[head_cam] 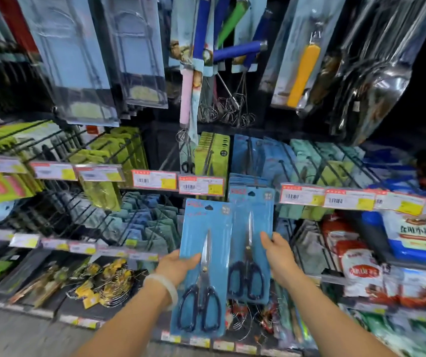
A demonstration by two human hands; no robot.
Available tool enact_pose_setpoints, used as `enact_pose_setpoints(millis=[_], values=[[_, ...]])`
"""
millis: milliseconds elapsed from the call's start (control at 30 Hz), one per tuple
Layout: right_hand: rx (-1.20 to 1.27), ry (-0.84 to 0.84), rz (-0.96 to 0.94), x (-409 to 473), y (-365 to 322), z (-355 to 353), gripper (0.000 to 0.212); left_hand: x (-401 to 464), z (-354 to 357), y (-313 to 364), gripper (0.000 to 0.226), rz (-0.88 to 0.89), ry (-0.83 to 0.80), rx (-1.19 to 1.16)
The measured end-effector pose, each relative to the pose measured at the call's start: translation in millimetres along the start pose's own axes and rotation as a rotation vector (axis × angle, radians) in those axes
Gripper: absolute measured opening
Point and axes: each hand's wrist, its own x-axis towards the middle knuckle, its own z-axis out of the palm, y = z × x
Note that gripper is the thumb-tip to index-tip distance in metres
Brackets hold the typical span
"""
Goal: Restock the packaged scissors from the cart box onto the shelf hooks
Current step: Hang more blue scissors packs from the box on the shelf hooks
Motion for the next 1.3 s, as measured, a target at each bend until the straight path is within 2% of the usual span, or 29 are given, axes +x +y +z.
enact_pose_setpoints(millis=[133, 267, 400, 500, 633, 833, 933, 1067, 1200, 1300], values=[[-0.030, 0.032, 0.020, 5, 0, 7, 0.041, 9, -4, 0, 0.024, 0.006, -0.008, -0.004], [-0.029, 0.053, 0.033, 23, 3, 7, 0.030, 15, 0, -1, 0.019, -0.001, -0.027, -0.015], [-0.145, 0.082, 0.048, 50, 2, 8, 0.054, 10, 4, -5, 0.022, -0.026, -0.016, -0.034], [-0.240, 0.107, 0.026, 66, -4, 10, 0.051, 8, 5, -8, 0.028, -0.021, -0.002, -0.055], [-0.324, 0.065, 0.053, 82, -4, 12, 0.055, 6, 6, -10, 0.015, -0.007, 0.032, -0.058], [-0.299, 0.038, 0.269, 85, -22, 10, 0.078, 2, 14, -8, 0.017, -0.001, 0.047, -0.091], [-0.238, -0.091, 0.169, 71, -17, 6, 0.066, 1, 25, -6, 0.026, -0.012, 0.045, -0.094], [0.117, -0.454, 0.212, 20, -14, 1, 0.042, 4, 41, -2, 0.032, -0.032, 0.035, -0.156], [-0.093, -0.625, 0.193, -9, 0, -4, 0.026, 10, 55, 5, 0.026, -0.068, 0.035, -0.246], [-0.156, -0.666, 0.226, -21, 19, -12, 0.012, 16, 63, 7, 0.035, -0.067, 0.034, -0.258]])
